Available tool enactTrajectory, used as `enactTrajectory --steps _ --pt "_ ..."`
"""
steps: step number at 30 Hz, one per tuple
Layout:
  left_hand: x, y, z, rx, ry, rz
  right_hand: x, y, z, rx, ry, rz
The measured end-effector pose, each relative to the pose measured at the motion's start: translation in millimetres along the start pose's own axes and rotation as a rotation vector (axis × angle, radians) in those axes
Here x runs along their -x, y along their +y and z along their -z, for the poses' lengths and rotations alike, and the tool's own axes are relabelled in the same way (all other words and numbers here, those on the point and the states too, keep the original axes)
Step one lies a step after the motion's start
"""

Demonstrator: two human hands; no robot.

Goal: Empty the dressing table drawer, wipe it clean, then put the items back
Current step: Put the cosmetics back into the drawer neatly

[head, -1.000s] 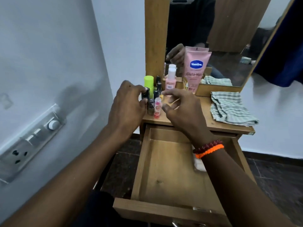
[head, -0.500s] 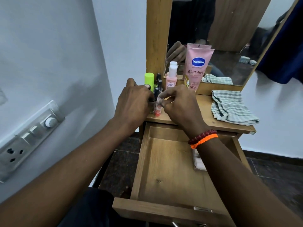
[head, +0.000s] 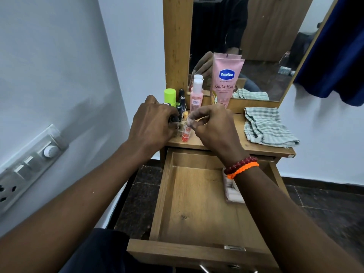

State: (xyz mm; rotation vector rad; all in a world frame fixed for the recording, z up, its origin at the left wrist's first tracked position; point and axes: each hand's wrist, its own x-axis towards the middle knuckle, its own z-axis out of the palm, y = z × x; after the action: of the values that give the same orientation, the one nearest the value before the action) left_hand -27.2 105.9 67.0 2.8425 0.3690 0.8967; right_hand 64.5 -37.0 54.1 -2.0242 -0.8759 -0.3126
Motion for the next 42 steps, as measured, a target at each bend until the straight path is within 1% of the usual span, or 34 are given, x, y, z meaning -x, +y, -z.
enactTrajectory --steps 8,13,16,18,22,24,29,32,37,42 --pt "1.8 1.2 4.4 0.096 0.009 -0.03 2.0 -3.7 5.1 -0.003 0.002 -0.011" --pt "21.4 11.0 18.7 0.202 0.037 -0.034 24.3 -4.4 21.3 -0.05 -0.025 -0.027" --pt "42.3 15.2 14.7 0.237 -0.009 -0.021 44.6 1.2 22.2 -0.054 -0.06 -0.079" --pt "54.9 15.4 3.4 0.243 -0.071 -0.02 55.9 8.7 15.1 -0.04 -0.099 -0.115" --pt "70.9 11.8 -28.5 0.166 -0.211 -0.006 68.5 28.7 -8.0 -0.022 -0.151 -0.127" --pt "75.0 8.9 -42.9 0.146 -0.244 0.007 71.5 38.2 -21.1 -0.012 -0.152 -0.125" --pt "75.5 5.6 -62.7 0.095 -0.261 0.04 76.4 51.7 -46.6 0.071 -0.129 -0.091" --pt "73.2 6.6 -68.4 0.049 -0.256 0.047 75.8 53.1 -52.9 0.14 -0.151 -0.063" --pt "70.2 14.1 -72.0 -0.099 -0.288 0.06 81.5 52.9 -57.9 0.226 -0.174 0.012" --pt "70.8 20.2 -69.6 -0.22 -0.346 0.022 83.7 51.4 -57.6 0.297 -0.212 0.062"
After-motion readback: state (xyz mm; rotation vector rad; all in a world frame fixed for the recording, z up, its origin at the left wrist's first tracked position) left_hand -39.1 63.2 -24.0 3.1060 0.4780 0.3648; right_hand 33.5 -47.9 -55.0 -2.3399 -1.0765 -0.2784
